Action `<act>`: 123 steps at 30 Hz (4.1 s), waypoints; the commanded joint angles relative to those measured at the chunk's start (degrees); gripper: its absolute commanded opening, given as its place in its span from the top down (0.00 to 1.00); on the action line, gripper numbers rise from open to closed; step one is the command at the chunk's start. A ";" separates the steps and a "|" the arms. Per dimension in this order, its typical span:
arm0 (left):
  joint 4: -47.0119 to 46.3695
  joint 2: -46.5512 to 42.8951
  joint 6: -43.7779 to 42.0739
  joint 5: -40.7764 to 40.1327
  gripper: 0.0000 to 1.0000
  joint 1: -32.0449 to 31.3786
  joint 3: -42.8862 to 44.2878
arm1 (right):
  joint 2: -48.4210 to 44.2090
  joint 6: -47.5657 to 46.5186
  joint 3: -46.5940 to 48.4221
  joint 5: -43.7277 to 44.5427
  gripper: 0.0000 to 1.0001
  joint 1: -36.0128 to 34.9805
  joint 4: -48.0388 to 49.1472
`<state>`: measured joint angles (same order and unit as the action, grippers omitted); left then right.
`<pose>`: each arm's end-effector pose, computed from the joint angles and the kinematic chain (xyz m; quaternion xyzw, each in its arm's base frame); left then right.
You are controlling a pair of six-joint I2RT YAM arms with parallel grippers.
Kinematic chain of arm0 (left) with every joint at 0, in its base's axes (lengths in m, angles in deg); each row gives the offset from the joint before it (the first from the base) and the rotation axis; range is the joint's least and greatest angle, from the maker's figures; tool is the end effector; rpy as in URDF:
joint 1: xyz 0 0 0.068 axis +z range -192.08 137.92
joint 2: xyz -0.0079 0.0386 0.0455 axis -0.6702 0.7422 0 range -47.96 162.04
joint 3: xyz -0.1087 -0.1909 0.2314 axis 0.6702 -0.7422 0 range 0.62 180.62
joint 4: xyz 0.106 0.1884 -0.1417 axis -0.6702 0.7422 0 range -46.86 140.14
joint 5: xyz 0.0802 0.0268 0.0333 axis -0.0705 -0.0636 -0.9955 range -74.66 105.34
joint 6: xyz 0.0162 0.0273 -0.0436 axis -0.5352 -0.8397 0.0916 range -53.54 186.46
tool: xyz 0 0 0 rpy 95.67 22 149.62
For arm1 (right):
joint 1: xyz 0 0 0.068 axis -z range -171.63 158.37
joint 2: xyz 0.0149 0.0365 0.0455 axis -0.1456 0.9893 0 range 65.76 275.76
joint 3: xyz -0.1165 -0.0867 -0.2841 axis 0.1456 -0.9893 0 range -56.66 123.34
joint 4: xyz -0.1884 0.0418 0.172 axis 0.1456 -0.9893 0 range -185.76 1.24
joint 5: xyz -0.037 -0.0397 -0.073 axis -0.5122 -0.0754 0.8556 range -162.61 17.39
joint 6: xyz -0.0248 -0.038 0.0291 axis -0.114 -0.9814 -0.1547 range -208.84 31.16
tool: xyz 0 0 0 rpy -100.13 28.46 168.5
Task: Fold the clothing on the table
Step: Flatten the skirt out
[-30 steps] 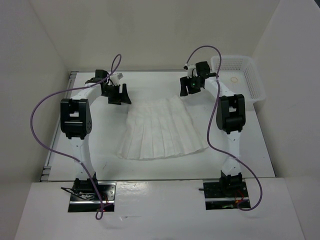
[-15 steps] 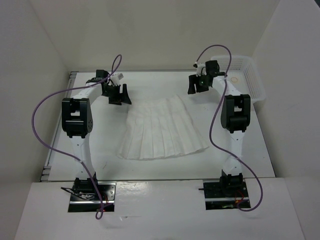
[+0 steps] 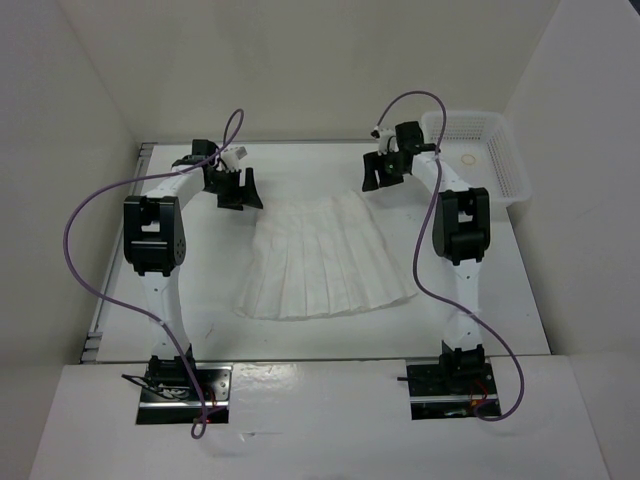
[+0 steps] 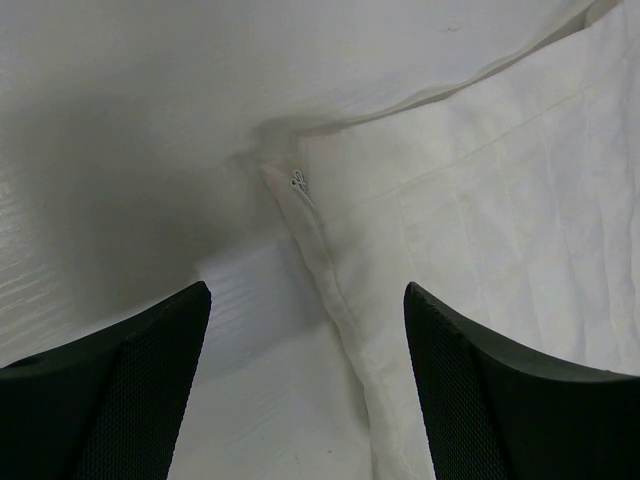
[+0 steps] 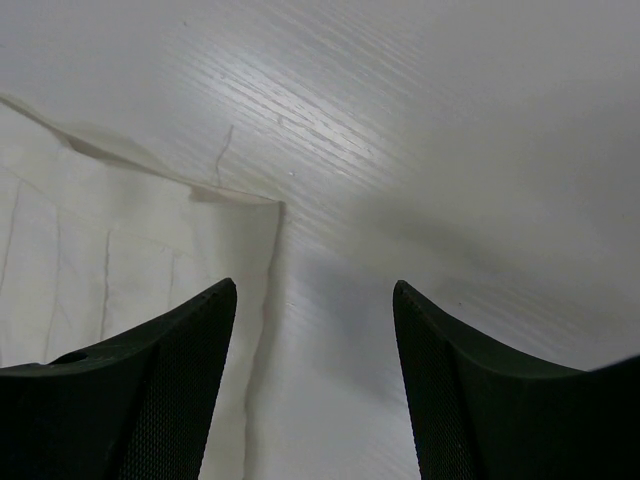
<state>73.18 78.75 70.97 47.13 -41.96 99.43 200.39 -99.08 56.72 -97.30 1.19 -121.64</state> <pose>0.5034 -0.0176 0.2147 0.0382 0.9267 -0.2732 0.2552 0.5423 0.0834 0.2173 -0.2059 0.9087 0.1952 0.3061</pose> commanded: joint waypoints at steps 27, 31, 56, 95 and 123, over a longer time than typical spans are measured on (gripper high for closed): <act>1.60 5.65 -0.11 -1.47 0.35 -4.69 7.02 | 0.81 0.22 3.78 1.48 0.33 -2.31 -0.78; 1.60 5.65 -0.12 -1.47 0.40 -4.69 7.02 | 0.81 -0.31 3.78 1.48 0.33 -2.31 -0.78; 2.13 5.65 -0.65 -0.41 0.44 -6.27 7.02 | 1.86 -4.17 4.30 1.48 0.39 -4.95 -4.03; 3.71 6.18 -0.12 -7.62 0.54 -7.94 8.25 | 2.39 -6.37 3.78 10.01 0.64 -7.59 -7.99; 9.32 13.99 -2.67 -11.22 1.00 -6.89 30.89 | 3.35 -6.90 10.19 18.62 1.00 -8.11 -6.05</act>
<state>80.09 90.40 69.55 37.52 -50.09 124.01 202.62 -105.26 62.05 -81.74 -6.55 -128.48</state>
